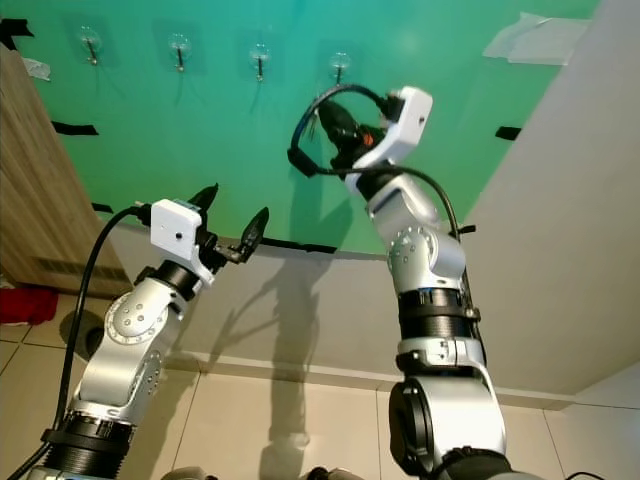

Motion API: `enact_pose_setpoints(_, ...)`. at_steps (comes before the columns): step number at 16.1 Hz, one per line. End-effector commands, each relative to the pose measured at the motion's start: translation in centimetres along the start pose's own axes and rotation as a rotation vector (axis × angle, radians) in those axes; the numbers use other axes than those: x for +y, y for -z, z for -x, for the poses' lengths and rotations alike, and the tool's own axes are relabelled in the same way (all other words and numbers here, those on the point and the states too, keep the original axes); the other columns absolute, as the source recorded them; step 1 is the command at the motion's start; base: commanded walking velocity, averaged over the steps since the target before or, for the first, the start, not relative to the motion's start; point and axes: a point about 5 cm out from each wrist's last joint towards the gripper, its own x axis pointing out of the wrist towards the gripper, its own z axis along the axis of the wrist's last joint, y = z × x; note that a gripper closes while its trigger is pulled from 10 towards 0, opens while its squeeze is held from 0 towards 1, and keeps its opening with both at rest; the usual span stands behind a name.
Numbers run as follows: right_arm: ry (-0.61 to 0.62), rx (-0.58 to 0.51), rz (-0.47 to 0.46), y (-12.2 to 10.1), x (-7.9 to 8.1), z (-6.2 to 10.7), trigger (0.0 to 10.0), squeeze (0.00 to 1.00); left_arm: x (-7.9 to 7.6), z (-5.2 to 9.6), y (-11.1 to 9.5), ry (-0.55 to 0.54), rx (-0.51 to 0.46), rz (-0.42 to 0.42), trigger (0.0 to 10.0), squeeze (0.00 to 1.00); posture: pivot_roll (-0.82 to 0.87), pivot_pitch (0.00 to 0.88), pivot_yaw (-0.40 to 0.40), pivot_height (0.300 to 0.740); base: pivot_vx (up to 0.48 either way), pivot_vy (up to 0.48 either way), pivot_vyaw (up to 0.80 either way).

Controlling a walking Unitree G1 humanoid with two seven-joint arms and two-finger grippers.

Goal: Hang keys on a hook

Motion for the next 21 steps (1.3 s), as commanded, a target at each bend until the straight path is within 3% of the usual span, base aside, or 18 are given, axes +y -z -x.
enact_pose_setpoints(1,-0.009,-0.025,0.016,-0.9,0.1,-0.2,10.0,0.00,-0.3,-0.4,-0.2,0.022,-0.010,0.005,10.0,0.00,0.12,0.000,-0.110,0.740,0.000,0.000,0.00)
enact_pose_setpoints(6,-0.013,-0.029,0.115,-1.1,0.2,-0.1,10.0,0.00,-0.4,-0.1,0.0,0.052,-0.028,0.049,10.0,0.00,0.11,0.000,-0.102,0.740,0.000,0.000,0.00)
enact_pose_setpoints(14,0.129,-0.051,0.044,-1.3,-1.9,0.5,10.0,0.00,-0.5,-0.3,0.3,0.066,-0.017,0.066,10.0,0.00,0.09,0.000,-0.089,0.740,0.000,0.000,0.00)
enact_pose_setpoints(21,0.099,-0.054,0.063,-1.5,-1.4,0.2,10.0,0.00,-0.6,-0.4,0.3,0.062,-0.023,0.069,10.0,0.00,0.09,0.000,-0.097,0.740,0.000,0.000,0.00)
